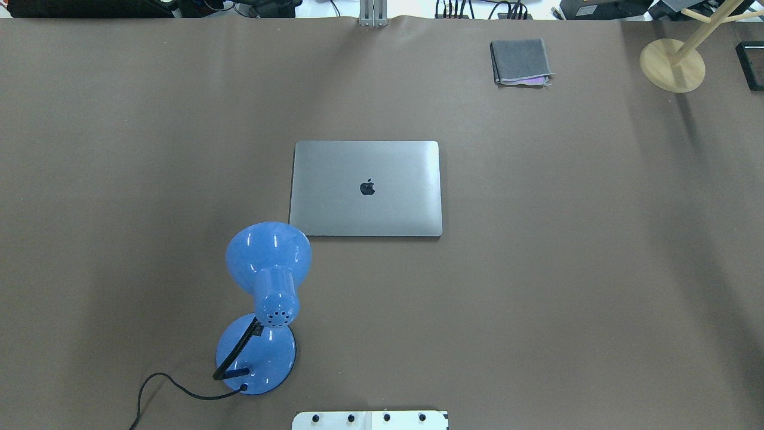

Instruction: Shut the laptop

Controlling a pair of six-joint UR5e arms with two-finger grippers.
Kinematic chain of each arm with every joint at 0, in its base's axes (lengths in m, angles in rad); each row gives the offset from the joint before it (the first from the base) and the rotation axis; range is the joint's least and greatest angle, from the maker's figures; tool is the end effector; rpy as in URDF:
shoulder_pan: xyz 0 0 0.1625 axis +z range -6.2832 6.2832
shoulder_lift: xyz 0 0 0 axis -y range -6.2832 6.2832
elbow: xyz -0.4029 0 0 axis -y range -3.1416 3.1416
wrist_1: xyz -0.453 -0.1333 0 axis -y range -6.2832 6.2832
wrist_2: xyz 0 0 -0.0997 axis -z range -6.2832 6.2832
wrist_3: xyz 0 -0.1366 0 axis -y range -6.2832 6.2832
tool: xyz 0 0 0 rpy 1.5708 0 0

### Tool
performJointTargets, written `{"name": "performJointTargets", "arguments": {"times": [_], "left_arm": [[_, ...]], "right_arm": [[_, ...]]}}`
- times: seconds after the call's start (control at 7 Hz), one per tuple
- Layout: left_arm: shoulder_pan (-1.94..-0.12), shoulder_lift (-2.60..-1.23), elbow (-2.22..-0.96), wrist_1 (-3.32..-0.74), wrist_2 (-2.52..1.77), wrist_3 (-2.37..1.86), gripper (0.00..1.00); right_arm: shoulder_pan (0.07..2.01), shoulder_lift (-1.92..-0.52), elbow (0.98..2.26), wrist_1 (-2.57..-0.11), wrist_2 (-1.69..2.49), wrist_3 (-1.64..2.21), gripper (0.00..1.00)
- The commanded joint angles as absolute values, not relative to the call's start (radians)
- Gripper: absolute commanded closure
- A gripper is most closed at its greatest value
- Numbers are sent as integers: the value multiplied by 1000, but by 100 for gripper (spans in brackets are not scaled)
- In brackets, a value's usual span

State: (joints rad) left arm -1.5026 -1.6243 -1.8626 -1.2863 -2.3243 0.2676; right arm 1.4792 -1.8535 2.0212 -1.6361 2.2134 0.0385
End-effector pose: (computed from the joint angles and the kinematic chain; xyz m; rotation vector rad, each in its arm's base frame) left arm -0.0020 -0.5548 0.5049 0.1333 0.7476 0.3425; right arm 0.0106 -0.4475 0.5724 0.0569 -0.6473 -0.0841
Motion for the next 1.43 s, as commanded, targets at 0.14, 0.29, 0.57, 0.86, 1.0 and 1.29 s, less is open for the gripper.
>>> {"name": "performJointTargets", "arguments": {"times": [0.14, 0.29, 0.57, 0.86, 1.0, 1.29], "left_arm": [[-1525, -1578, -1798, -1282, -2330, 279, 2], [-1526, -1556, -1767, -1278, -2329, 272, 2], [-1563, -1502, -1805, -1287, -2296, 281, 2], [-1563, -1499, -1783, -1287, -2298, 276, 2], [-1565, -1505, -1749, -1289, -2299, 276, 2], [-1568, -1511, -1752, -1289, -2299, 276, 2]], "right_arm": [[1532, -1931, 1980, -1635, 2221, -29, 0], [1534, -1940, 1979, -1632, 2221, -29, 0], [1534, -1942, 1970, -1634, 2235, -25, 0], [1532, -1937, 1970, -1634, 2250, -21, 0], [1532, -1936, 1971, -1634, 2262, -21, 0], [1532, -1934, 1971, -1634, 2269, -23, 0]]}}
